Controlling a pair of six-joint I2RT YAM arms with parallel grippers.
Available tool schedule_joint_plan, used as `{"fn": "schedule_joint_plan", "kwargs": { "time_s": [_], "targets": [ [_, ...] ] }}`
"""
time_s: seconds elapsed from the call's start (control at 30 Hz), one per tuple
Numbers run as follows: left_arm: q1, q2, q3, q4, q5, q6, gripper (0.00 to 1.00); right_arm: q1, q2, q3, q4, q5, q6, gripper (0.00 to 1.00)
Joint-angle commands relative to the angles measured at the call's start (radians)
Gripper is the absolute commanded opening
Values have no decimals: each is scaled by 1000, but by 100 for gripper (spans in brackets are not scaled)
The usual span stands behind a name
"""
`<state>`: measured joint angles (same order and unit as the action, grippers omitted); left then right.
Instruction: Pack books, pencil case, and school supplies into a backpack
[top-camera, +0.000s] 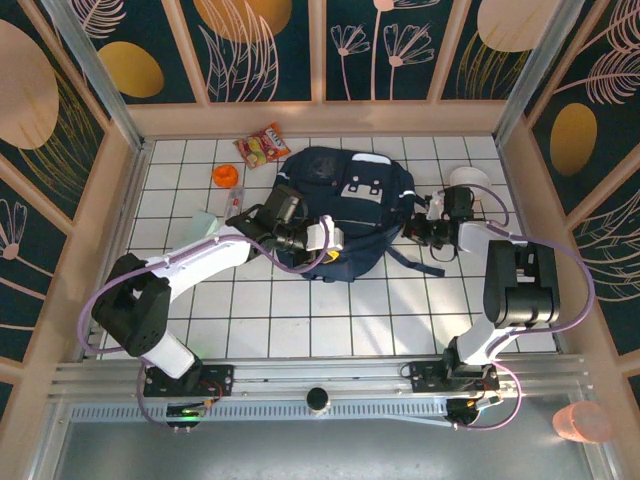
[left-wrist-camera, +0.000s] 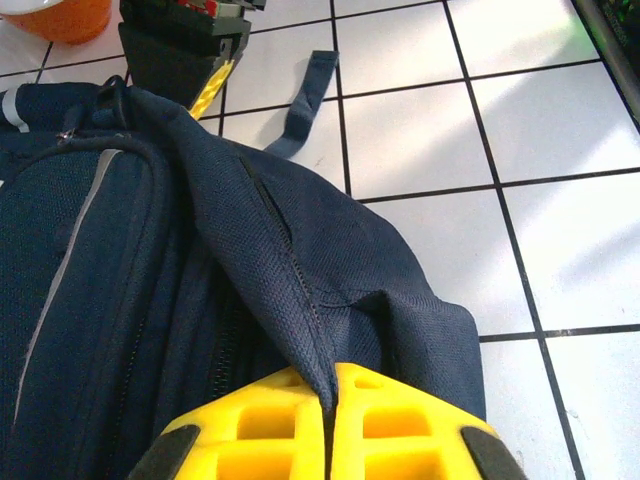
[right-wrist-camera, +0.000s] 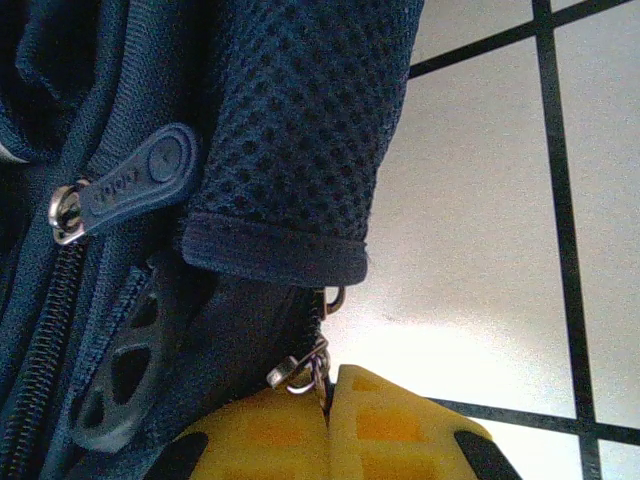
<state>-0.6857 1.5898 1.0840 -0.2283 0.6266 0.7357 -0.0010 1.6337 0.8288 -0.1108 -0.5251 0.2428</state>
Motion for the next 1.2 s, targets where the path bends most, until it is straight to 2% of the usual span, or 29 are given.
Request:
{"fn": "schedule_joint_plan", "kwargs": {
  "time_s": [0.0,0.23,0.33,0.47,0.57,0.7,0.8,0.93,1.03,1.07,1.1,1.17],
  "targets": [
    [12,-87,20,-136,112,39,0,-116,5,24,76,253,-8,0],
    [18,-113,-12,-48,63,0,0,-133,-45,8,37,266,-40,0],
    [19,-108,-14,21,12,-71,0,-131,-68,12,17,216,-53,2],
    [19,-108,-18,136,-37,-181,0,-117,-153,-3,-41,123,-62,30],
    [18,-112,-22,203,-63,-226,0,-116,-242,-54,-82,143,-65,39],
    [22,-119,-13,272,-55,-285,0,-116,-352,-143,-93,120,-67,41],
    [33,-113,18,275,-33,-305,0,-116,-423,-208,-37,67,-8,42],
    [43,-106,53,271,-19,-333,0,-112,-461,-276,83,-21,106,42],
    [44,-94,73,253,-27,-338,0,-101,-466,-285,127,-32,156,42],
    [44,-87,86,231,-12,-335,4,-99,-471,-278,127,-28,165,42],
    [42,-82,96,213,6,-330,13,-99,-476,-269,125,-24,167,42],
    [35,-83,107,189,42,-317,46,-99,-481,-239,96,-8,158,42]
  ]
}}
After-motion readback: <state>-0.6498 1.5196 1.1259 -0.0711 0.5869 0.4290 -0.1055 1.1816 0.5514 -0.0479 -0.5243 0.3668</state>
